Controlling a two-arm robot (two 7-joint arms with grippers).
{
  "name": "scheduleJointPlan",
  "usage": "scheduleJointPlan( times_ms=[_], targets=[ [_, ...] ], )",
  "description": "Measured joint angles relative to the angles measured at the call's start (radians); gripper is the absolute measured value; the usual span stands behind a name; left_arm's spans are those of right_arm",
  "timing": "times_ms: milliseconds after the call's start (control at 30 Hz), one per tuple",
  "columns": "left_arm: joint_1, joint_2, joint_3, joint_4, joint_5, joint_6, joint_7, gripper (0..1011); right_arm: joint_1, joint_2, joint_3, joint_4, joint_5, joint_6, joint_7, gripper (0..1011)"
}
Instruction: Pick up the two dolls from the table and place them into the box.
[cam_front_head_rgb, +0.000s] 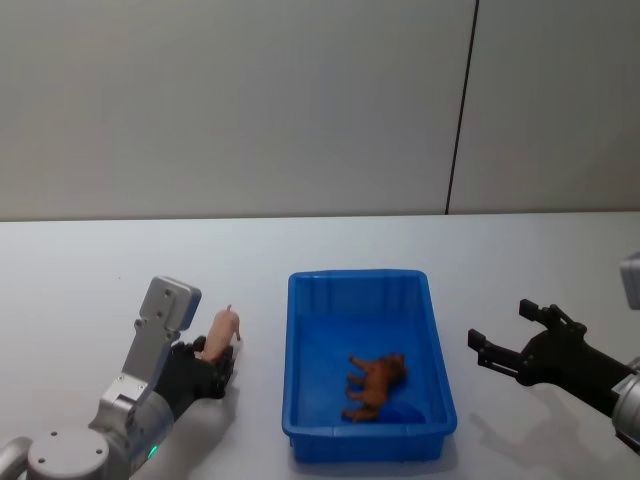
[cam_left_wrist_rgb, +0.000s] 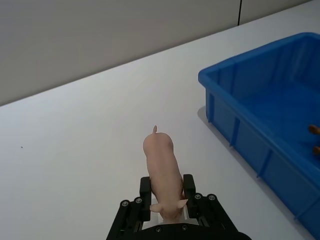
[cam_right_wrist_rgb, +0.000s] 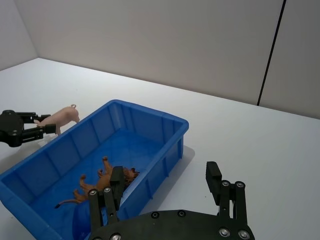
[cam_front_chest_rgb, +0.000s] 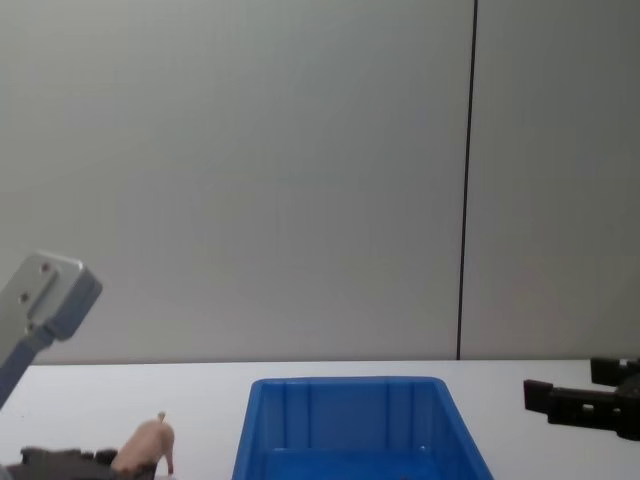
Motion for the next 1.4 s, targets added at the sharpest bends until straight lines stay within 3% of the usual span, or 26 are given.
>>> scheduleJointPlan(
  times_ms=[600,1033,1400],
  targets=[
    [-0.05,-0.013,-0.013,-0.086,0.071,-0.061,-0.066,387,0.0,0.0,0.0,0.0,0.0,0.0,0.0,1001],
    [-0.109,-0.073,0.019,-0.091,0.122,-0.086,-0.179,389,0.0,0.0,0.0,0.0,0.0,0.0,0.0,1001],
    [-0.12,-0.101,0.043,-0.081,0.139,-0.103,-0.221,716,0.0,0.0,0.0,0.0,0.0,0.0,0.0,1001]
  ],
)
